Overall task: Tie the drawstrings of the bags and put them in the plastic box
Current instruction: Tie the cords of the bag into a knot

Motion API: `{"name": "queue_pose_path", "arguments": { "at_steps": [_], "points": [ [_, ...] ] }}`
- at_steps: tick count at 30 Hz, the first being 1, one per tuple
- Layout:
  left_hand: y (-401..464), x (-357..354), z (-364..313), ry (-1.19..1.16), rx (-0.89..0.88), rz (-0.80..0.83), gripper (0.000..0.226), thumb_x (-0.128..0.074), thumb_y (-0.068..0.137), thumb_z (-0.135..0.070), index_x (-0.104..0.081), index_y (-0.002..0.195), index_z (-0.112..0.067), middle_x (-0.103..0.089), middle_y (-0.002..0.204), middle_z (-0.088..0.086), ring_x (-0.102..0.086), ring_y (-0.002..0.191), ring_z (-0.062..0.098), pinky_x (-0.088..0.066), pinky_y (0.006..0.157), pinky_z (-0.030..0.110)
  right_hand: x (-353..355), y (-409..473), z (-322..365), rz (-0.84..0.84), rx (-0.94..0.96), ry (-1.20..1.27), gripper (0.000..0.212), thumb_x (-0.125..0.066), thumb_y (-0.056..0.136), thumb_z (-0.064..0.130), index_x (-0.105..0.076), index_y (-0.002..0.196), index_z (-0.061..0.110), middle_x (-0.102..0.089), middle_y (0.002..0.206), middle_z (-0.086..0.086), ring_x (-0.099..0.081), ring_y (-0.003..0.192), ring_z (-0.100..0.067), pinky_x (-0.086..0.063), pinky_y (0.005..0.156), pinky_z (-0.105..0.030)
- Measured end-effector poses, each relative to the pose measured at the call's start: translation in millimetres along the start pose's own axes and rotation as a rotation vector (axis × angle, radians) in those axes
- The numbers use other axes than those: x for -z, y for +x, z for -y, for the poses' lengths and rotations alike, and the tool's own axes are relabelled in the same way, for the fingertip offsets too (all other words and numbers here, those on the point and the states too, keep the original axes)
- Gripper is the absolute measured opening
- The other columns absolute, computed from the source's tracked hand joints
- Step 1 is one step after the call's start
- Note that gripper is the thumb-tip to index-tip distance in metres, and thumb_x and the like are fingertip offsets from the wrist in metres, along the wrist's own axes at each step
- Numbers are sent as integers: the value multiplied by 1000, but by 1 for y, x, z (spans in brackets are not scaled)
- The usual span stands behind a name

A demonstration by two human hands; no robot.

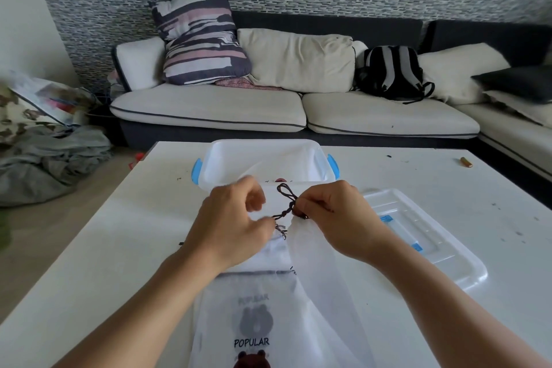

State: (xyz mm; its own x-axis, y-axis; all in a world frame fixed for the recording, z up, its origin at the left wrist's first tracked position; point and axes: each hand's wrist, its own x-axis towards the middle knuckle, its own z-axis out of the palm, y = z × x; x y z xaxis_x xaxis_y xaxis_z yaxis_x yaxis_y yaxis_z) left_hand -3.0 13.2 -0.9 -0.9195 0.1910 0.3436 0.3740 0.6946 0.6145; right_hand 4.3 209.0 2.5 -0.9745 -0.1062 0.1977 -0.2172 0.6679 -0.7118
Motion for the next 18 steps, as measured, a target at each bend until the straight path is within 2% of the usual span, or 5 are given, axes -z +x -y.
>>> {"name": "queue_pose_path", "arguments": {
  "at_steps": [3,6,10,14,18],
  "points": [
    [-3,-1,-11,-38,-289,-313,9,-69,70,-18,-66,77,-14,-62,74,-8,-57,70,6,-47,66,19,2,1,-1,5,-29,48,31,-59,95,13,-70,67,24,-63,60,17,-53,57,-3,-38,53,-11],
    [-3,-16,-13,-15,-406,-302,15,-74,75,-15,-77,90,-12,-67,82,-5,-54,71,1,-48,67,16,3,1,0,9,-21,85,33,-59,95,13,-68,65,24,-61,58,12,-47,54,-5,-36,54,-17],
    [-1,-25,-8,-113,-331,-163,27,-70,78,-21,-78,103,-16,-71,90,-8,-63,82,2,-54,72,20,4,-2,3,19,6,104,27,-59,96,12,-73,73,14,-70,70,2,-57,65,-13,-48,65,-31],
    [0,-24,-13,-250,-222,-118,22,-71,76,-22,-80,96,-21,-73,83,-11,-67,80,7,-55,71,23,6,-2,1,40,55,60,26,-58,98,15,-70,76,9,-67,72,-5,-58,71,-24,-48,69,-37],
    [-2,-27,-17,-376,-49,-68,23,-76,81,-7,-79,85,-30,-76,79,-13,-72,78,4,-58,77,22,7,-2,1,41,89,-1,29,-57,99,17,-66,72,9,-61,66,-5,-44,59,-10,-39,59,-24]
  ]
}}
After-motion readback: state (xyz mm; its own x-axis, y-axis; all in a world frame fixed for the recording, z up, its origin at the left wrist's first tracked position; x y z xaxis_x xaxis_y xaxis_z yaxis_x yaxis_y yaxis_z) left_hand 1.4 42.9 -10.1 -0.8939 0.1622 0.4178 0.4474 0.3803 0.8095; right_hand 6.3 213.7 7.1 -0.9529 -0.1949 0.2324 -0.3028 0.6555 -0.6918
